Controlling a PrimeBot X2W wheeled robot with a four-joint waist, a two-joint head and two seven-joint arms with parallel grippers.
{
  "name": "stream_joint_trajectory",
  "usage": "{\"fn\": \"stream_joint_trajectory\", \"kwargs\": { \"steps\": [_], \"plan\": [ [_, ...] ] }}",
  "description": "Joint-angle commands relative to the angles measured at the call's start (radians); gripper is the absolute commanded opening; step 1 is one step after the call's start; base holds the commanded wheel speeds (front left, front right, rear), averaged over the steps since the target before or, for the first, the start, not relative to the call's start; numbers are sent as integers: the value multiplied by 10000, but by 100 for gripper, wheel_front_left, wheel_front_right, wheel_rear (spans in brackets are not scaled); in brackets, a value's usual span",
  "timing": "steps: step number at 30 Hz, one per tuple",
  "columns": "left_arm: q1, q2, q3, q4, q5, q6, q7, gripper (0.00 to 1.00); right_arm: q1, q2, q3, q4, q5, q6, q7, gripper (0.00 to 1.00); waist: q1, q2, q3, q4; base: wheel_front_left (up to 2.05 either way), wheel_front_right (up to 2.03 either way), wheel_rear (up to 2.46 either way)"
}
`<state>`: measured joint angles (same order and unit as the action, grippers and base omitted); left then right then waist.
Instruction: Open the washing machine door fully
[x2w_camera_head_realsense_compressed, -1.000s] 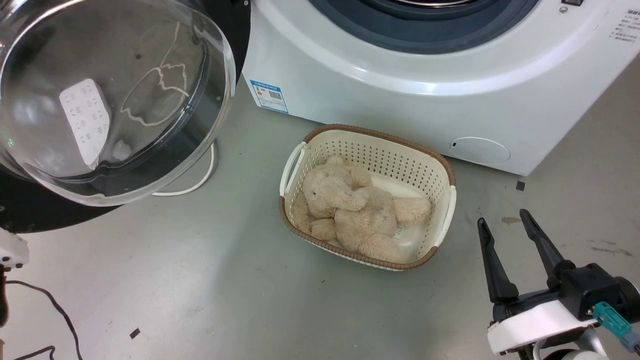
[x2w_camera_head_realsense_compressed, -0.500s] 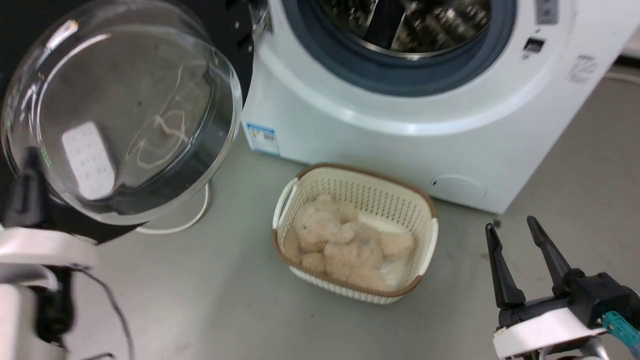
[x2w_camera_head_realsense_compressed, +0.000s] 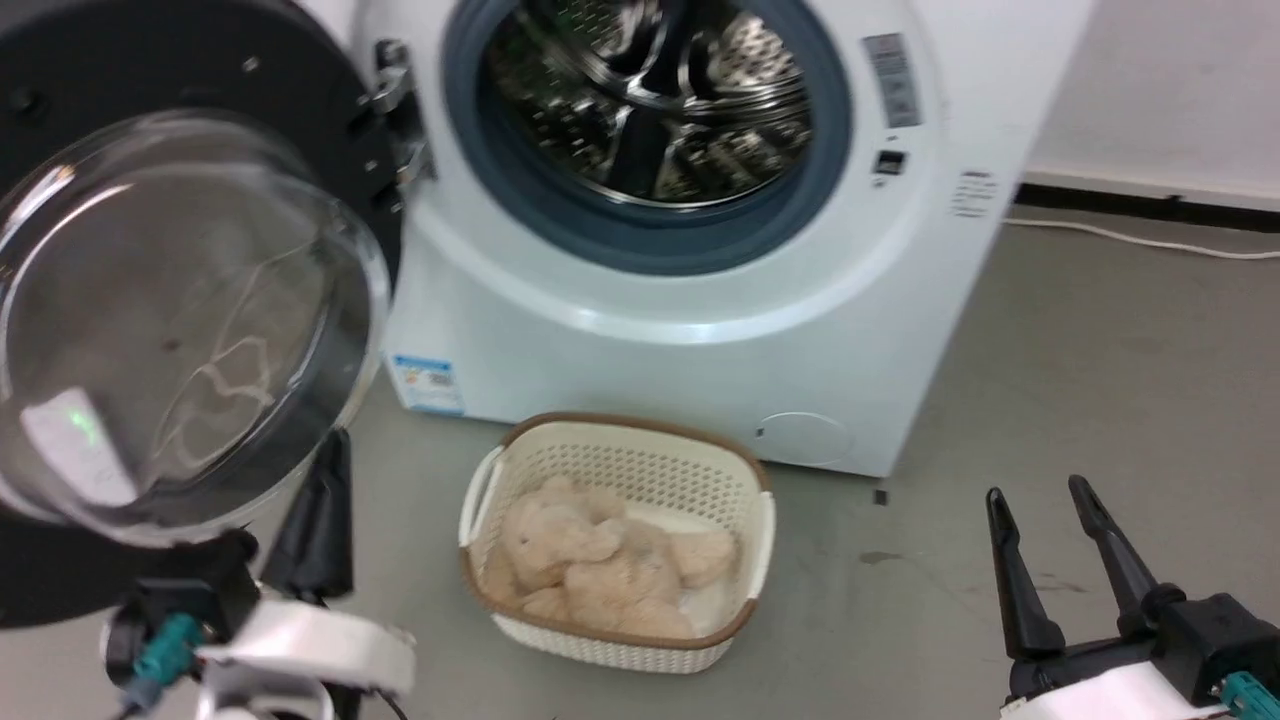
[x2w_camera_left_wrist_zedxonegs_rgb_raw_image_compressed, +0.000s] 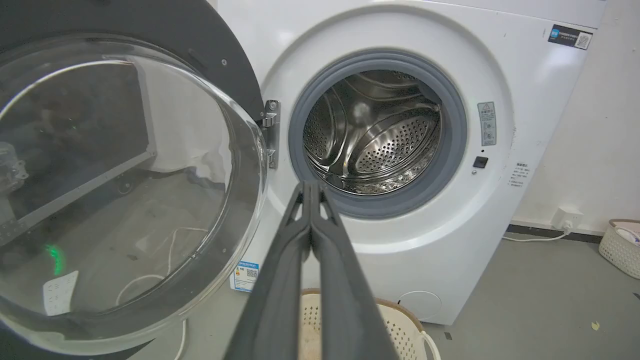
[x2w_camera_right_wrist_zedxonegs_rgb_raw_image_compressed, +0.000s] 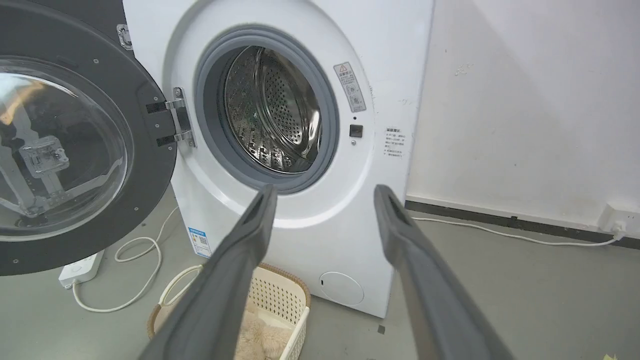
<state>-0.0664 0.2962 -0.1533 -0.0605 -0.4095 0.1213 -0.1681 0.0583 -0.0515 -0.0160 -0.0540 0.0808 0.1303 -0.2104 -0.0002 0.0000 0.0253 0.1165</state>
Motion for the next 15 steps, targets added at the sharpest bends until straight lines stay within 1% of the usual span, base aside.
{"fn": "stream_joint_trajectory", "kwargs": {
  "steps": [1,3,5,8,9,10,11,15],
  "plan": [
    [338,-103,-135,-72,121,101,-67,0,155,13,26,-60,35,4,-37,100,2,0,-238,-452,0,0,0],
    [475,-158,-209,-88,163,145,-101,0,186,13,31,-80,38,4,-31,100,2,0,-249,-550,0,0,0],
    [843,-297,-482,-86,300,223,-165,0,275,13,54,-126,40,4,-13,100,2,0,-290,-798,0,0,0],
    [1021,-385,-694,-81,376,222,-191,0,347,13,45,-145,42,4,-12,100,2,0,-289,-908,0,0,0],
    [1149,-397,-940,-2,574,241,-179,87,422,13,21,-140,65,4,-13,100,2,0,-292,-984,0,0,0],
    [1149,-397,-940,-2,574,241,-179,87,422,13,21,-140,65,4,-13,100,2,0,-292,-984,0,0,0],
    [1196,-415,-1062,53,670,261,-164,100,450,13,16,-131,84,4,-14,100,2,0,-293,-1020,0,0,0],
    [1324,-598,-1334,195,820,404,-161,100,484,13,3,-53,162,4,-21,100,2,0,-307,-1161,0,0,0]
  ]
}}
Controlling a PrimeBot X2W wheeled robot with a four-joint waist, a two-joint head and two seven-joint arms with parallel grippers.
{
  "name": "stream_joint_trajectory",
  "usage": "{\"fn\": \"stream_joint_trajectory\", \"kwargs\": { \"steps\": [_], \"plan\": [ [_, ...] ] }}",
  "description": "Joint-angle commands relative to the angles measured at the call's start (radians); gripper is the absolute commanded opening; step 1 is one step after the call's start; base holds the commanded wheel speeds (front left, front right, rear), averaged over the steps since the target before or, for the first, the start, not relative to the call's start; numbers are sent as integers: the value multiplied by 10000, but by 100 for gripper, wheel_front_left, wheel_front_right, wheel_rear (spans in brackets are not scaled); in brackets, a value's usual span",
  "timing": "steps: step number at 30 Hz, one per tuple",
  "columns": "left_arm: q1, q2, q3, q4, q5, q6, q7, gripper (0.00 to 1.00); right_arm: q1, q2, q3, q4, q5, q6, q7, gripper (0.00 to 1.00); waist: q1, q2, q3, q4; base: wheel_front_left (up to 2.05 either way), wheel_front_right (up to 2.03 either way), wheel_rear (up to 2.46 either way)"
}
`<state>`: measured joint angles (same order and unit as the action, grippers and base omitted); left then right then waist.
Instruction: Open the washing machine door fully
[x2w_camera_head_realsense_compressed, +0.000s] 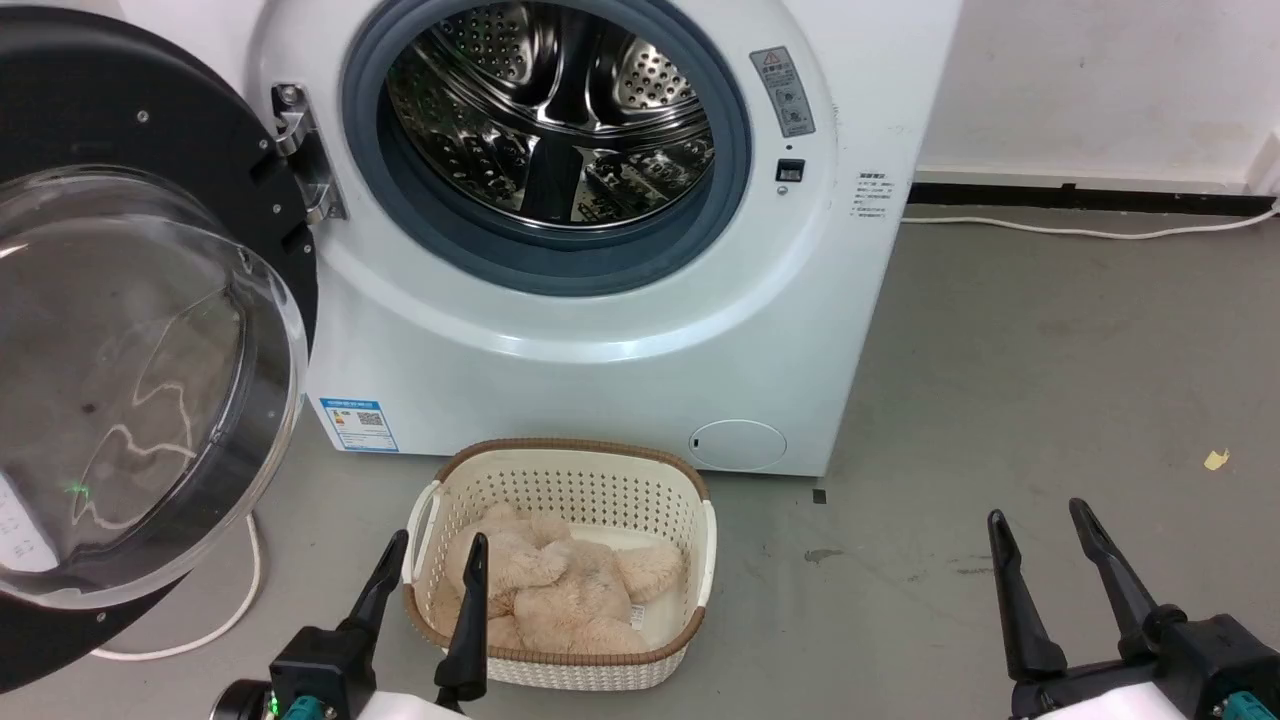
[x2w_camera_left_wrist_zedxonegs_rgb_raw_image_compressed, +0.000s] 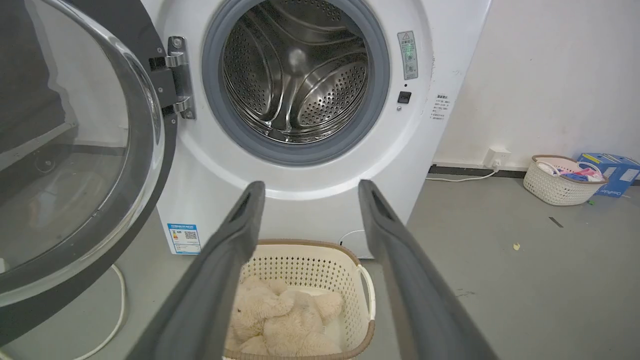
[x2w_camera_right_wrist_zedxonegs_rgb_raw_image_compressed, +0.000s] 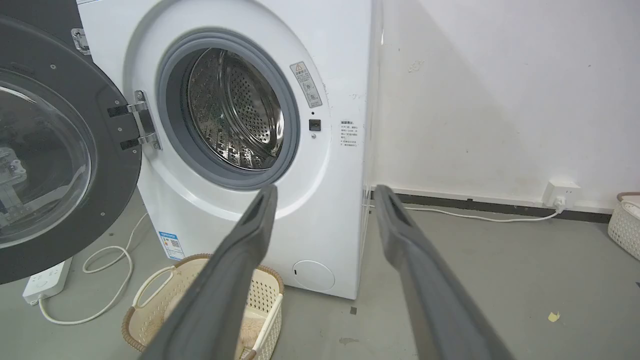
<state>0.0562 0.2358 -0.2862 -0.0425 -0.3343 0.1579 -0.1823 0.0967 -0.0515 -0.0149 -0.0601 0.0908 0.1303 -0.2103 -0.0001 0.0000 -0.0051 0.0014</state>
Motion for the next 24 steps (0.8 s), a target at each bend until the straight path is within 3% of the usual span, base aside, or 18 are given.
{"fn": "stream_joint_trajectory", "kwargs": {
  "steps": [1,14,24],
  "plan": [
    [116,-39,-22,39,67,85,-15,100,99,13,-13,26,82,4,-28,100,1,0,-11,-32,0,0,0],
    [97,-54,-129,245,231,348,-84,100,133,13,7,275,135,4,-40,100,1,0,-59,-78,0,0,0],
    [40,-61,280,372,-304,301,-328,100,132,13,26,399,187,4,-51,100,1,0,-52,42,0,0,0]
  ]
}}
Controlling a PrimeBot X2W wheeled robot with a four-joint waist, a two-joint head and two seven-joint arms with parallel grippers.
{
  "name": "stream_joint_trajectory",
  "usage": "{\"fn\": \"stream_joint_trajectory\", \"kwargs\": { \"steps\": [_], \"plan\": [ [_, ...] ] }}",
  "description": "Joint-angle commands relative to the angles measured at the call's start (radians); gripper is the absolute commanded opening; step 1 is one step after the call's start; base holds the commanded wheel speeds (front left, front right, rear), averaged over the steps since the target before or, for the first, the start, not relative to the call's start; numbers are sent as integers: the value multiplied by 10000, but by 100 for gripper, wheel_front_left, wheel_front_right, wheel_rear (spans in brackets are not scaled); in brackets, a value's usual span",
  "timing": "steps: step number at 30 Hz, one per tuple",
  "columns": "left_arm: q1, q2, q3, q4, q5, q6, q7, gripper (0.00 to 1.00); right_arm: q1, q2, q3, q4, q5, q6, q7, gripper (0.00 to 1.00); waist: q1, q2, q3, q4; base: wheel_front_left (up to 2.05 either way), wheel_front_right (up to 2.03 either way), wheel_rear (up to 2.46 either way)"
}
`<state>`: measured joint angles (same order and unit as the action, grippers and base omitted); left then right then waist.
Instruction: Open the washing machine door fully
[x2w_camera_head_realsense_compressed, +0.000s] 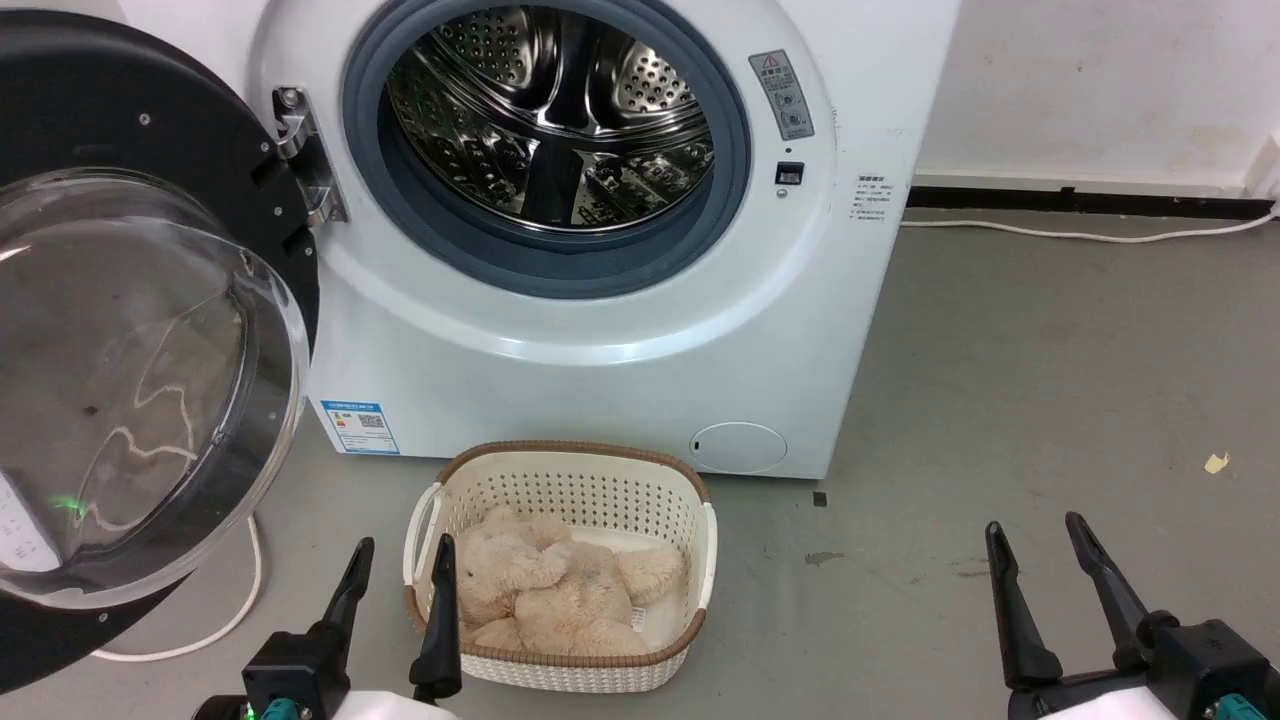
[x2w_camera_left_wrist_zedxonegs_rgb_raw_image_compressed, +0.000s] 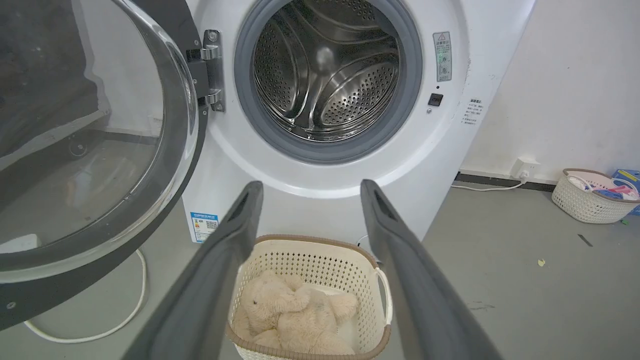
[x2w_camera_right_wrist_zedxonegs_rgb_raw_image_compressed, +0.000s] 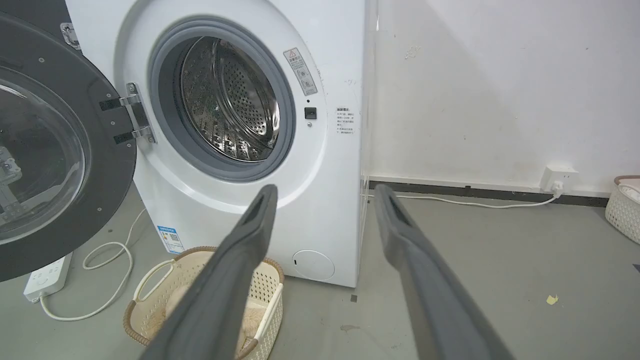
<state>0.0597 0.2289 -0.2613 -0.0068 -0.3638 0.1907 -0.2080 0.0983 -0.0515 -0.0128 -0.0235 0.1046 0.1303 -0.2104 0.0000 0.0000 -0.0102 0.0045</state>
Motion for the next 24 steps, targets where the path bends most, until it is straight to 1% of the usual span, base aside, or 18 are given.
{"fn": "stream_joint_trajectory", "kwargs": {
  "steps": [1,9,10,15,24],
  "plan": [
    [-9,20,40,21,-19,-31,-77,100,120,13,9,40,52,4,-51,100,0,0,-1,27,0,0,0],
    [-59,38,43,44,-144,-57,-86,100,112,13,40,71,70,4,-59,100,0,0,15,126,0,0,0],
    [-7,12,17,19,-103,-7,-39,0,-1,0,31,58,12,0,1,0,0,0,15,126,0,0,0],
    [-8,6,17,19,-75,-6,-32,0,-6,0,25,58,8,-2,12,0,0,0,16,128,0,0,0],
    [-50,-123,205,23,193,-143,120,0,-76,1,33,71,-68,-1,163,0,0,0,22,115,0,0,0]
  ]
}}
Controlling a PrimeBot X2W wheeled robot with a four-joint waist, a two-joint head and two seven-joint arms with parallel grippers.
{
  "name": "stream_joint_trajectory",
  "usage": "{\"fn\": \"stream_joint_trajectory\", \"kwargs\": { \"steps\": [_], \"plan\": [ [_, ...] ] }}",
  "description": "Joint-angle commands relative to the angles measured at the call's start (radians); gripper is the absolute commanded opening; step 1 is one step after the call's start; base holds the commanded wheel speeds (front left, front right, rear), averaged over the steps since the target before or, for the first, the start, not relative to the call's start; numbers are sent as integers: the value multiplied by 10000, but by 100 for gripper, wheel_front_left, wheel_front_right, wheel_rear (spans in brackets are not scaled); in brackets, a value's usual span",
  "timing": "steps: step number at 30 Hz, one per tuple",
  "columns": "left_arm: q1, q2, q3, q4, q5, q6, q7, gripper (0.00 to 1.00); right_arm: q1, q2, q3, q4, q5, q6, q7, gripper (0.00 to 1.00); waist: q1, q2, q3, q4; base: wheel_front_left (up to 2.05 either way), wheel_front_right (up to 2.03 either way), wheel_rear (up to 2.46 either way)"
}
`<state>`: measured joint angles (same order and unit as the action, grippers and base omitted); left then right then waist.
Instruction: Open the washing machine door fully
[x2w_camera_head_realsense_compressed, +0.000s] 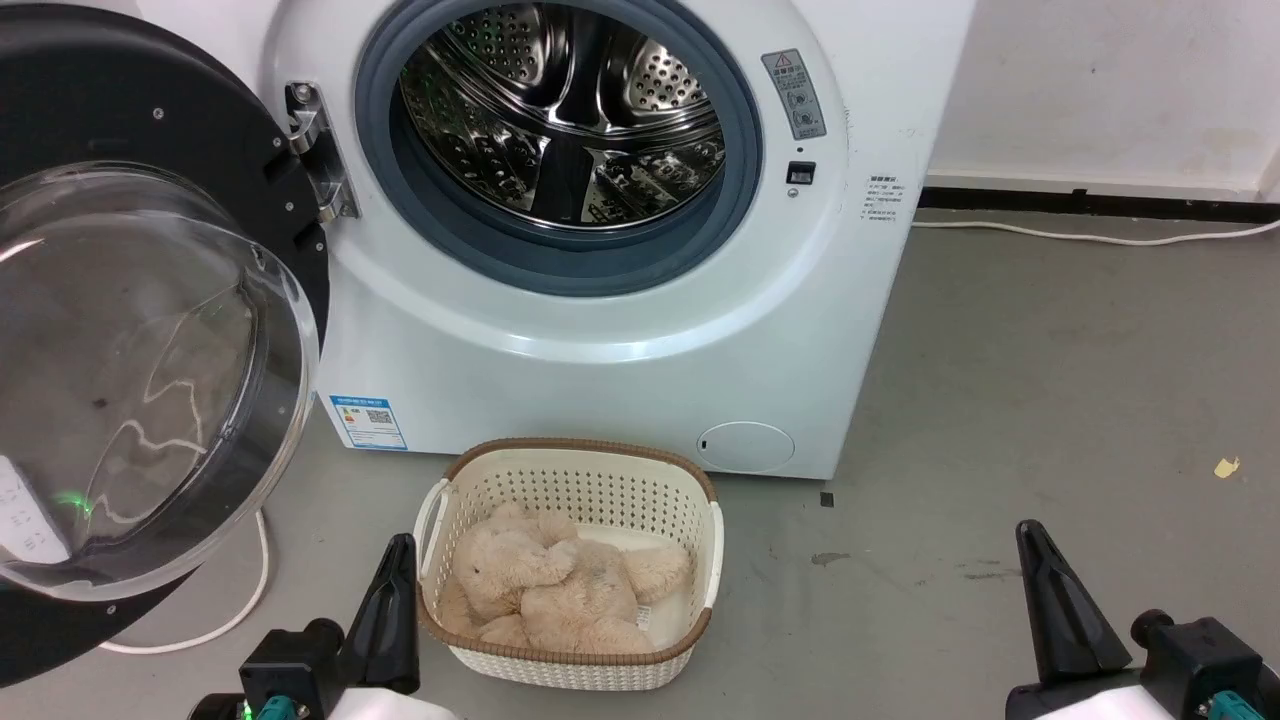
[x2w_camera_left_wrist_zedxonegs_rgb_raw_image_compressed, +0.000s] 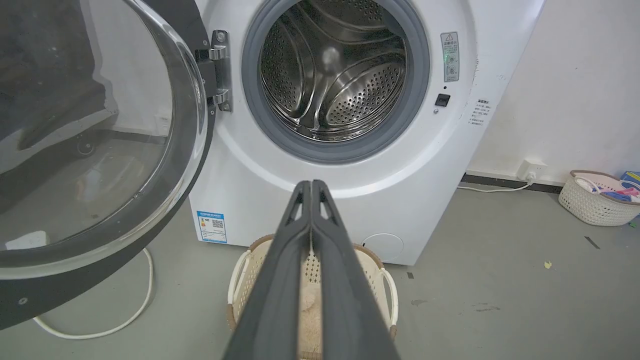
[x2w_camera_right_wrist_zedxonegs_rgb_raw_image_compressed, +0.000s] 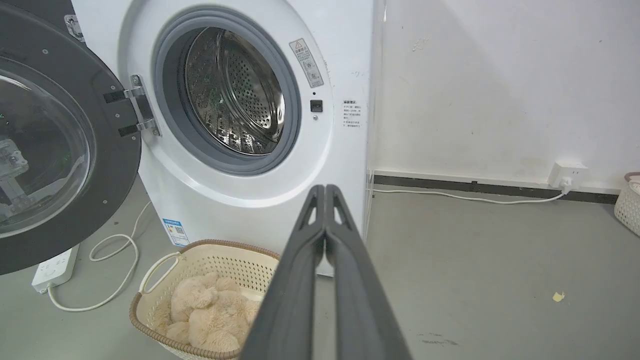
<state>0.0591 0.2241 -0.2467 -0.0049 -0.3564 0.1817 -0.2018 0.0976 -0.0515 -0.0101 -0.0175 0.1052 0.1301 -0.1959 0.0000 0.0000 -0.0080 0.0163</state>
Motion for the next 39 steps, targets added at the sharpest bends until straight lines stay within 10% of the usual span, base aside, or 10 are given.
{"fn": "stream_joint_trajectory", "kwargs": {
  "steps": [1,39],
  "plan": [
    [-49,-90,80,4,148,-68,76,0,-78,1,7,13,-82,0,34,0,0,0,1,-4,0,0,0],
    [-233,-650,891,19,1308,-662,736,0,-383,5,39,68,-411,2,688,0,0,0,28,-58,0,0,0]
  ]
}}
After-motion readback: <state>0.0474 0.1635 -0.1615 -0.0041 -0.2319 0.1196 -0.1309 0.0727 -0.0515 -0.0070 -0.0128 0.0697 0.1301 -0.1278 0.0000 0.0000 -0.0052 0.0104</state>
